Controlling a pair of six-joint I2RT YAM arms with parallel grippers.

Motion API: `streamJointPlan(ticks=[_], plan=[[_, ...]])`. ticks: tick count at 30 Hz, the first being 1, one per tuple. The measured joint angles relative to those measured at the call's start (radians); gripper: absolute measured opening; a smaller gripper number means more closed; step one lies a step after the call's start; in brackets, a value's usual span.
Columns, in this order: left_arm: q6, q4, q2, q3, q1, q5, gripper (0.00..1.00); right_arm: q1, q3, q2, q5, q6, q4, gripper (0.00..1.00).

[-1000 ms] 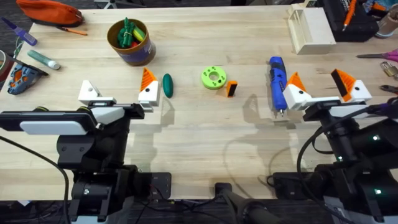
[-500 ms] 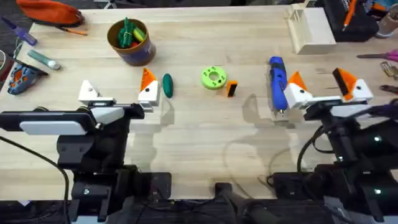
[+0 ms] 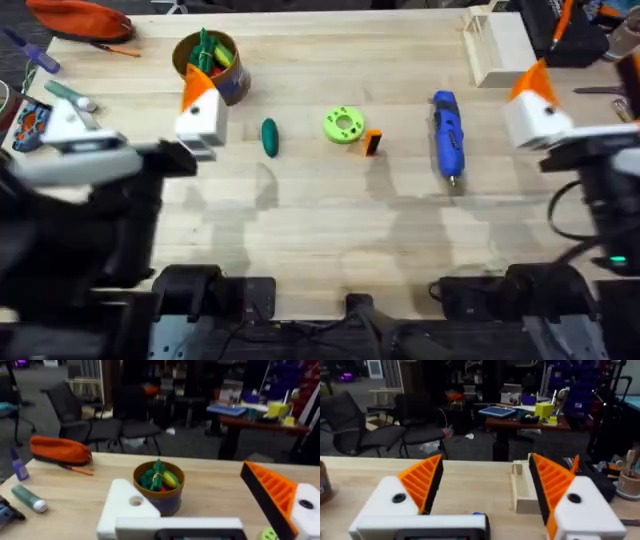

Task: Pick up the gripper from the table and insert it into the empty holder that is missing its gripper. Then pick up a screw, insert it into the mounting hole, and use the screwdriver to tighten it. Finally, clean up the table by picking up the vegetable and placing it into the bucket.

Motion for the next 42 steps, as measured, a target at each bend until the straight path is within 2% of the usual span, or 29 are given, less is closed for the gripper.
streamJointPlan(ticks=[3,13,19,23,27,34,37,42], plan=[[-0.001,-0.094,0.149,0.132,0.000,-0.005,0.985,0.000,0.125,0.109,0.003,0.000,-0.102,0.992],[-0.001,-0.474,0.716,0.555,0.000,-0.018,0.985,0.000,0.568,0.609,0.003,0.016,-0.572,0.993],[-0.001,-0.636,0.995,0.747,0.000,-0.018,0.985,0.000,0.735,0.843,0.003,0.065,-0.778,0.994],[-0.001,-0.673,1.109,0.800,0.000,-0.016,0.985,0.000,0.788,0.953,-0.002,0.080,-0.885,0.994],[-0.001,-0.680,1.170,0.805,0.000,-0.016,0.985,0.000,0.796,1.016,-0.005,0.087,-0.928,0.994],[-0.005,-0.704,1.185,0.809,-0.012,-0.010,0.985,0.000,0.797,1.030,-0.005,0.094,-0.931,0.994],[-0.040,-0.724,1.185,0.810,-0.058,-0.011,0.985,0.000,0.797,1.030,-0.005,0.094,-0.930,0.994],[-0.149,-0.732,1.215,0.816,-0.185,-0.021,0.987,0.000,0.798,1.030,-0.005,0.094,-0.930,0.994]])
